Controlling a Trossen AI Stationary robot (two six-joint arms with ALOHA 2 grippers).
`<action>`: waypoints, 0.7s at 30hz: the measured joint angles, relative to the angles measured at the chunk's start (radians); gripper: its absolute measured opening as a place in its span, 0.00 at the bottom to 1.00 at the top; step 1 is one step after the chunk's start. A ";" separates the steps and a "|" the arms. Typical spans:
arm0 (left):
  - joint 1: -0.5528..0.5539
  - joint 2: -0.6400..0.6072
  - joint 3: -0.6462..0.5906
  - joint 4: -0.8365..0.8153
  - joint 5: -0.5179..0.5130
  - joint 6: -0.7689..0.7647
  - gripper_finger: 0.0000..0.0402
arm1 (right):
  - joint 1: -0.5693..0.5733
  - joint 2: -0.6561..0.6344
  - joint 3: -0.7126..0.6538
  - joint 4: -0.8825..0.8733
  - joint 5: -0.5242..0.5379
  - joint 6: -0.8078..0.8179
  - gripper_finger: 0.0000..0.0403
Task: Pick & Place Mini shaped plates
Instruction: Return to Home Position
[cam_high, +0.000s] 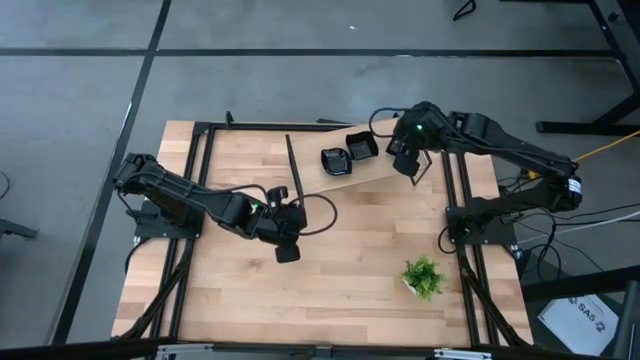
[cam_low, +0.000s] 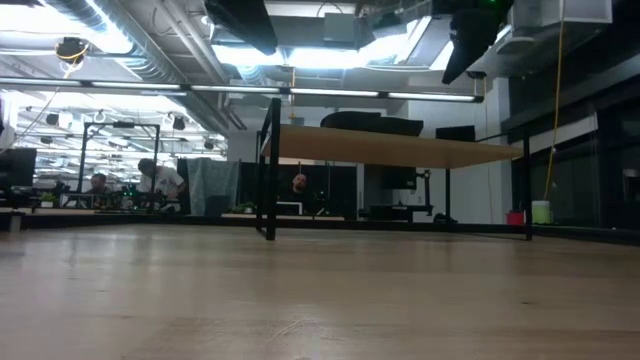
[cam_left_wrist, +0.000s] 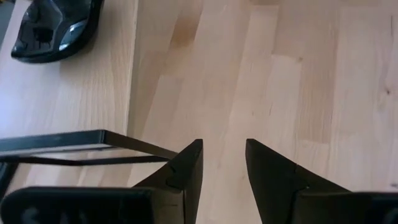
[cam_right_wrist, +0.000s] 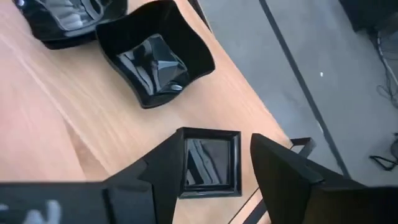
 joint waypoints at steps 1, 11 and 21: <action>0.000 0.000 0.000 0.000 -0.001 0.015 0.29 | 0.000 -0.004 0.000 -0.002 -0.009 0.006 0.46; 0.012 -0.227 -0.182 0.219 0.089 0.141 0.28 | 0.025 -0.215 -0.169 0.126 -0.222 0.005 0.46; 0.052 -0.545 -0.730 0.916 0.325 0.190 0.28 | 0.092 -0.639 -0.681 0.570 -0.476 0.140 0.46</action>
